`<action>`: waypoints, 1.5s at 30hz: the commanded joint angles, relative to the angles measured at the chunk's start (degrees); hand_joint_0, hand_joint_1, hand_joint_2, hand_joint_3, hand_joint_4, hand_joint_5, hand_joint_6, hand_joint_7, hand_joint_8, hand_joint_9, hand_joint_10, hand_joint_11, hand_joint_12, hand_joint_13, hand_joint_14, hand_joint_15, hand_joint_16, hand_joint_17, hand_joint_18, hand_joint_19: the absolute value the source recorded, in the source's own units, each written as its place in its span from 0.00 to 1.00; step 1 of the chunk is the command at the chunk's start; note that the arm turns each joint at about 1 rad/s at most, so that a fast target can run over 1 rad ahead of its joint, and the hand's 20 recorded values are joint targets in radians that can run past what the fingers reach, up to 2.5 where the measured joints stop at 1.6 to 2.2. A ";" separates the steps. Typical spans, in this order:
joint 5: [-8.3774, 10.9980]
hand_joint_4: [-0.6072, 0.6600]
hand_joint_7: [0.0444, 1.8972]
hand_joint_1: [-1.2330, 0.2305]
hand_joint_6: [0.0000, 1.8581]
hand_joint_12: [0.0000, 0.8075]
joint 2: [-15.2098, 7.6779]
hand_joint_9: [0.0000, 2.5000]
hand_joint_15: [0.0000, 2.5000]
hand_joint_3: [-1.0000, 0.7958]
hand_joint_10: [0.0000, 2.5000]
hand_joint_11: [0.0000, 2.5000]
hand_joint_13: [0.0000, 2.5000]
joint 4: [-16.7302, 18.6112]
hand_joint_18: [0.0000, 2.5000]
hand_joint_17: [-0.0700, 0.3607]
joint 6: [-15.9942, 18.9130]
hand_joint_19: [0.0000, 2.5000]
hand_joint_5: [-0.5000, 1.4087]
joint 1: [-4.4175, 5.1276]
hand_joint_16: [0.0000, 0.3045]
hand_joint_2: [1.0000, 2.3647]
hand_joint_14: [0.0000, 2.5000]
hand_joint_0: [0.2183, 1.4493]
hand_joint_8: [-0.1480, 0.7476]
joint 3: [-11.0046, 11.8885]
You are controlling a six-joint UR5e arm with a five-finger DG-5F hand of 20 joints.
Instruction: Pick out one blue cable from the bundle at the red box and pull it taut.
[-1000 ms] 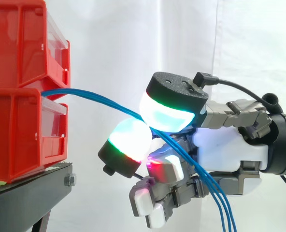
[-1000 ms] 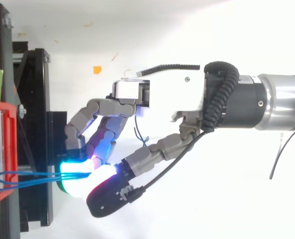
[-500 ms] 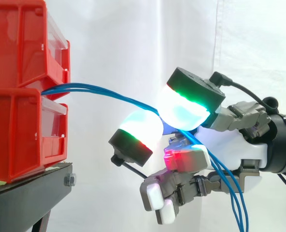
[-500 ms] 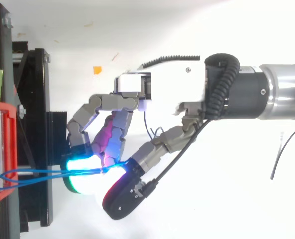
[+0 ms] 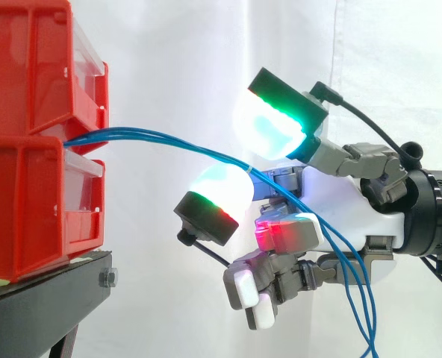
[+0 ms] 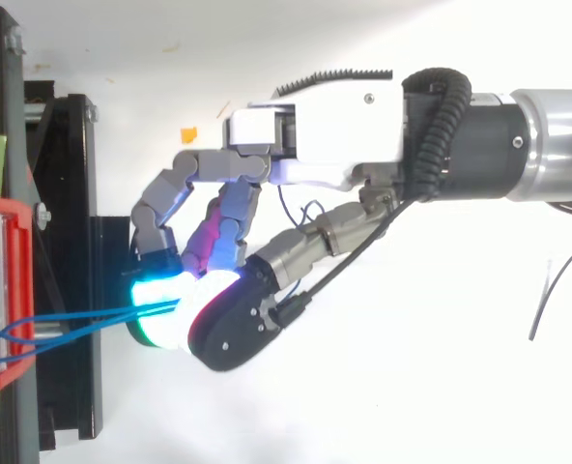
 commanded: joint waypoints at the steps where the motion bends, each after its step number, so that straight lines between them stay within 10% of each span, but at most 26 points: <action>1: -0.04 0.53 0.48 0.49 0.47 0.42 0.00 0.52 0.24 0.28 0.01 0.37 0.36 -0.02 0.32 0.41 -0.22 0.26 0.21 -0.32 0.15 0.00 0.01 0.30 0.47 0.38; 17: -0.57 0.47 0.55 0.24 0.49 0.42 0.00 0.51 0.24 0.45 0.01 0.37 0.36 -0.02 0.33 0.41 -0.84 0.25 0.21 -0.41 0.15 0.01 0.01 0.35 0.47 0.82; 29: -0.48 0.39 0.59 0.22 0.50 0.40 0.00 0.51 0.23 0.28 0.01 0.38 0.36 -0.11 0.35 0.40 -1.36 0.24 0.21 -0.41 0.15 0.00 0.01 0.44 0.47 0.91; 45: -0.48 0.56 0.43 0.30 0.47 0.47 0.00 0.52 0.23 0.28 0.01 0.36 0.37 -0.11 0.37 0.46 -1.63 0.24 0.21 -0.58 0.18 0.00 0.01 0.18 0.50 1.08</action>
